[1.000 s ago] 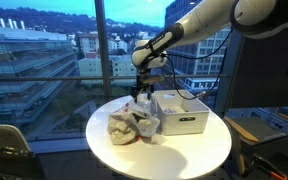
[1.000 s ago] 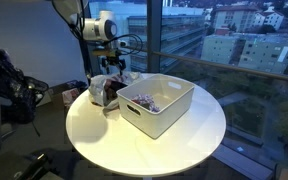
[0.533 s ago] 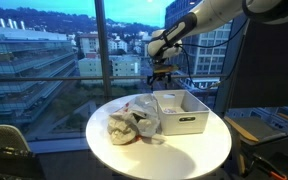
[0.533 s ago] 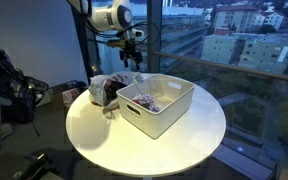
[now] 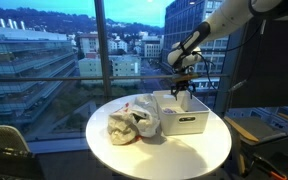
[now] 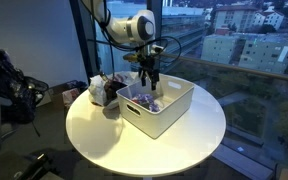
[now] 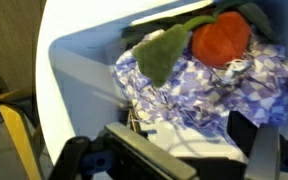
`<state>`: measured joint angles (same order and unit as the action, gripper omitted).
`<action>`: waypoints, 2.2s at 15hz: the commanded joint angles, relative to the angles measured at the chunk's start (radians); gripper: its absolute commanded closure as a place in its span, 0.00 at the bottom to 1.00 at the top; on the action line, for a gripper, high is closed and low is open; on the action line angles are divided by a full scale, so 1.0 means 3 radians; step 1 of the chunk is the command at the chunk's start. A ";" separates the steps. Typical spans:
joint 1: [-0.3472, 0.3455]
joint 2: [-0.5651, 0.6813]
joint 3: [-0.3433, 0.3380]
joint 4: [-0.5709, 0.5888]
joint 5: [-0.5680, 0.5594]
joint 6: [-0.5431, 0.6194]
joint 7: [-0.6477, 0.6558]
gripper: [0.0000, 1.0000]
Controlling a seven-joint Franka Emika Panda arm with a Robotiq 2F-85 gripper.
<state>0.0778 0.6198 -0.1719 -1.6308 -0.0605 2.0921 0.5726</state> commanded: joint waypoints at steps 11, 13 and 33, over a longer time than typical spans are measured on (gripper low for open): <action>-0.0116 0.0751 0.0087 0.0154 0.0177 0.0005 -0.0021 0.00; -0.0095 0.0760 0.0067 0.0171 0.0201 -0.0133 0.0046 0.00; 0.0035 0.0361 0.0003 0.0591 0.0162 -0.0811 0.0550 0.95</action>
<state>0.0569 0.8023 -0.1525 -1.4316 0.0341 1.8112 0.6959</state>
